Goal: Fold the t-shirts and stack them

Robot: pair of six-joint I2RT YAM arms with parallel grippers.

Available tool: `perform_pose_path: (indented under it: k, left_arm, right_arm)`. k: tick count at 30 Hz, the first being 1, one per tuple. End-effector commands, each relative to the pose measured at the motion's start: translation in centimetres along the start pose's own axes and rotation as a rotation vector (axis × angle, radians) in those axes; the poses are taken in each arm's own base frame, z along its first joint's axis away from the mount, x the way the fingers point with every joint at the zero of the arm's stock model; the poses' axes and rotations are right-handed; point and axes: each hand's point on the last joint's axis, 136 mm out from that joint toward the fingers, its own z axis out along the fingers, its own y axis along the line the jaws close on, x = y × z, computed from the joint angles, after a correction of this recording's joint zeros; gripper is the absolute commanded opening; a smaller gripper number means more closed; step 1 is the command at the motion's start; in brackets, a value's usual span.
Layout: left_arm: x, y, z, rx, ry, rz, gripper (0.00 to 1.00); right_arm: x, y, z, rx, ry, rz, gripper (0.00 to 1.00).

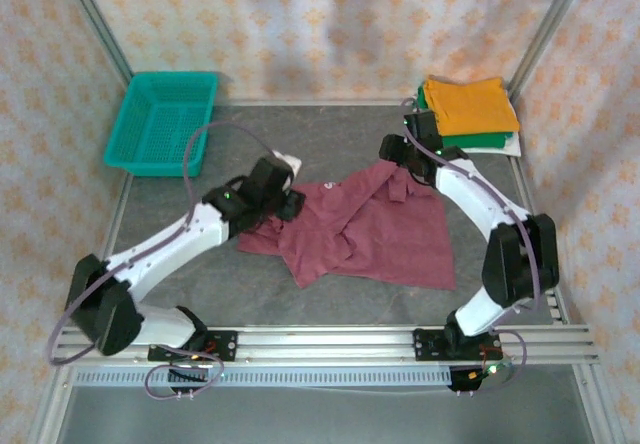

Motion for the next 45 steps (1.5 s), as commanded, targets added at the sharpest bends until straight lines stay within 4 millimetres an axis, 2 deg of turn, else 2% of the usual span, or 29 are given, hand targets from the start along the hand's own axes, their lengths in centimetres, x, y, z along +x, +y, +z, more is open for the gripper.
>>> perform_pose_path:
  k: [1,3,6,11,15,17,19,20,24,25,30,34,40,45]
  left_arm:
    - [5.6,-2.0,-0.3,0.066,0.118,-0.052,0.46]
    - [8.1,-4.2,-0.1,0.139,0.152,-0.036,0.44]
    - [11.5,-6.1,1.2,0.187,0.243,0.015,0.44]
    - [15.2,-8.8,2.3,0.232,0.361,0.224,0.48]
    - [17.5,-9.2,4.3,0.223,0.436,0.265,0.55]
    - [18.4,-9.3,5.3,0.210,0.459,0.266,0.55]
    - [18.8,-9.0,6.0,0.189,0.466,0.268,0.51]
    - [18.9,-8.6,6.2,0.168,0.469,0.272,0.43]
    - [17.6,-6.9,5.8,0.068,0.432,0.280,0.06]
    - [17.0,-6.6,5.4,0.047,0.419,0.280,0.04]
    - [13.5,-5.4,2.6,0.018,0.344,0.265,0.03]
    - [11.0,-3.9,0.7,0.002,0.288,0.230,0.00]
    - [7.6,-0.8,-1.6,-0.030,0.169,0.135,0.00]
    - [4.5,2.1,-2.9,-0.109,0.018,0.032,0.00]
  right_arm:
    - [0.4,-1.2,-2.1,0.013,-0.046,-0.004,0.64]
    - [1.3,-2.1,-2.3,0.030,-0.057,0.003,0.65]
    - [2.1,-3.0,-2.0,0.052,-0.069,0.010,0.65]
    - [2.7,-3.1,-1.3,0.055,-0.059,0.017,0.65]
    - [2.6,-3.0,-1.0,0.046,-0.055,0.017,0.65]
    - [2.5,-2.7,-0.9,0.036,-0.056,0.017,0.65]
    - [2.4,-2.6,-0.9,0.034,-0.059,0.017,0.65]
    - [2.4,-2.6,-1.0,0.033,-0.061,0.016,0.65]
    - [2.2,-2.6,-1.1,0.035,-0.062,0.007,0.65]
    - [2.2,-2.6,-1.1,0.035,-0.059,0.005,0.65]
    - [2.6,-3.0,-1.0,0.057,-0.030,0.017,0.68]
    - [3.5,-3.6,0.0,0.089,0.044,0.032,0.68]
    - [5.3,-6.0,2.5,0.108,0.169,0.158,0.67]
    - [6.9,-5.9,4.5,0.052,0.288,0.182,0.60]
